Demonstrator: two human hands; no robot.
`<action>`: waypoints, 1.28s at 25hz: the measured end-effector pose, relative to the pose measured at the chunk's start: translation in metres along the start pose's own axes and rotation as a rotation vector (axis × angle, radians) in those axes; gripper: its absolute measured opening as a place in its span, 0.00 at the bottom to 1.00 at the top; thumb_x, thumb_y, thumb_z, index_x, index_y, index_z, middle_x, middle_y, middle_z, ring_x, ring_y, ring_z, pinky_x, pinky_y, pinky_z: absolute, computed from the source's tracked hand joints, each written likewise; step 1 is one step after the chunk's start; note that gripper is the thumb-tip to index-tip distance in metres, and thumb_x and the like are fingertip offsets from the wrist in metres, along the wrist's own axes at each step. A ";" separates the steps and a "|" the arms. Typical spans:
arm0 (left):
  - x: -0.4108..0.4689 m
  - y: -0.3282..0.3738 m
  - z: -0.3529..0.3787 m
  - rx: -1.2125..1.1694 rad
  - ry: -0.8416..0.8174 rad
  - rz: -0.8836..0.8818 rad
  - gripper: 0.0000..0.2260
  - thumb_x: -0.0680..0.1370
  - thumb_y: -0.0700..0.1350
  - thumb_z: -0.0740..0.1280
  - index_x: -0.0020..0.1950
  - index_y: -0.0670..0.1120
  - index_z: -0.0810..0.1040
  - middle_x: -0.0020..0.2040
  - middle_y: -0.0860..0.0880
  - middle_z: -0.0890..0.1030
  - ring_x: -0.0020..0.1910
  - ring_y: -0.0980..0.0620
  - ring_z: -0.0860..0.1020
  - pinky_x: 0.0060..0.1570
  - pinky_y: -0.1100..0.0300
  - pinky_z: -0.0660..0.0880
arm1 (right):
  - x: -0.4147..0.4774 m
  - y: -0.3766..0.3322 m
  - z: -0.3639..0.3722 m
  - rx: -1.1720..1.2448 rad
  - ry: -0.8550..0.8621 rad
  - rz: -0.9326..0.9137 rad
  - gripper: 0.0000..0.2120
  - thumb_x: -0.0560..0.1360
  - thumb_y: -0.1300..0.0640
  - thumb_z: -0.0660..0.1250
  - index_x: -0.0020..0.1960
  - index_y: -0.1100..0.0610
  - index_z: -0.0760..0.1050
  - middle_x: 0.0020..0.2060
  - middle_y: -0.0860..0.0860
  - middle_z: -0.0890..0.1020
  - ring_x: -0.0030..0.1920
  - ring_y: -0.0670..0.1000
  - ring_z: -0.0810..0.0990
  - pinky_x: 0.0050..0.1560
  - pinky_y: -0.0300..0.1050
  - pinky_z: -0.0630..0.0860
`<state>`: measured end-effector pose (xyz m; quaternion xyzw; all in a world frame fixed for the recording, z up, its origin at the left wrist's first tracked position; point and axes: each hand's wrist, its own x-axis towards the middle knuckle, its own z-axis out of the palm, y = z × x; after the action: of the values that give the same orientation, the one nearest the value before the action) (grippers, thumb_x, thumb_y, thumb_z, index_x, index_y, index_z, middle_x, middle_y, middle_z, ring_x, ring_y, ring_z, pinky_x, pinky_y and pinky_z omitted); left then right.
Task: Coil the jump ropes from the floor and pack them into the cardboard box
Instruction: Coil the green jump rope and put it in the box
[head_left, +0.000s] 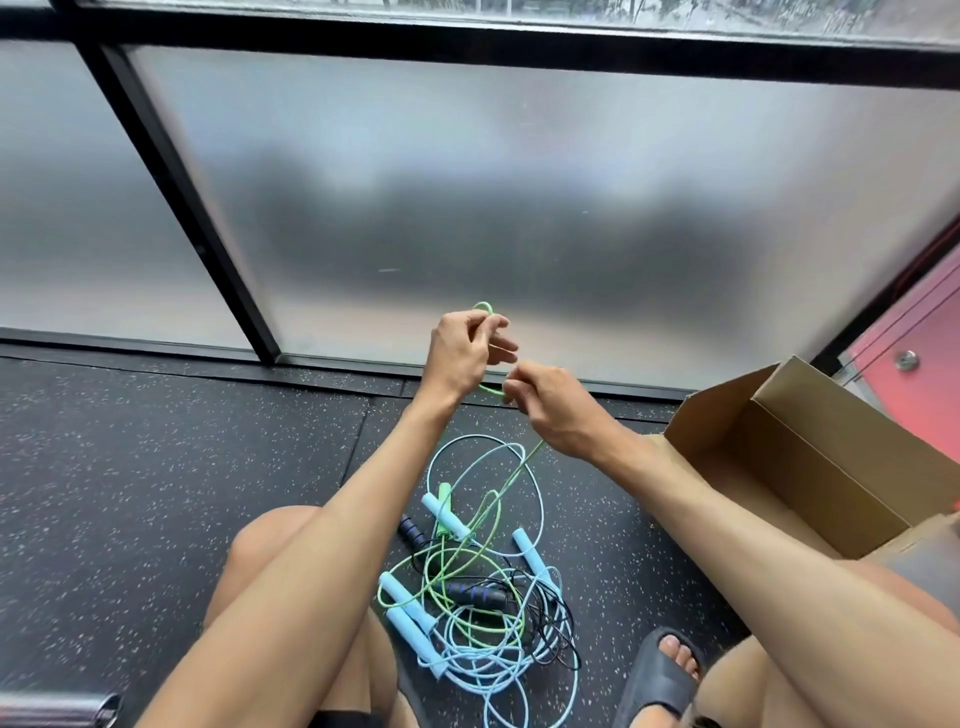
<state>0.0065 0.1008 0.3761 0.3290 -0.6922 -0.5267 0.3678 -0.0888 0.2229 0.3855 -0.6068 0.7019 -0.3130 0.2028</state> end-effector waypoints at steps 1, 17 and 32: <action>-0.002 0.000 0.001 0.091 -0.037 0.024 0.09 0.82 0.40 0.64 0.47 0.39 0.82 0.35 0.43 0.84 0.33 0.50 0.84 0.38 0.57 0.82 | 0.001 0.000 -0.004 0.023 0.033 -0.006 0.11 0.81 0.61 0.61 0.41 0.55 0.75 0.29 0.44 0.73 0.28 0.42 0.69 0.31 0.35 0.63; -0.020 0.030 0.003 -0.209 -0.667 -0.277 0.23 0.84 0.51 0.57 0.30 0.48 0.62 0.27 0.51 0.55 0.26 0.53 0.52 0.28 0.57 0.48 | 0.018 0.019 -0.026 0.456 0.372 0.125 0.06 0.82 0.65 0.56 0.52 0.62 0.72 0.30 0.53 0.72 0.29 0.49 0.70 0.31 0.44 0.71; -0.015 0.043 -0.016 -0.715 -0.626 -0.364 0.20 0.85 0.50 0.53 0.34 0.47 0.66 0.28 0.52 0.52 0.25 0.55 0.50 0.25 0.62 0.51 | 0.008 0.039 0.030 0.509 -0.187 0.366 0.13 0.78 0.58 0.68 0.61 0.57 0.71 0.52 0.59 0.83 0.50 0.51 0.81 0.58 0.56 0.79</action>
<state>0.0249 0.1161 0.4183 0.1242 -0.4771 -0.8596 0.1344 -0.0987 0.2122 0.3376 -0.4265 0.6769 -0.3797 0.4645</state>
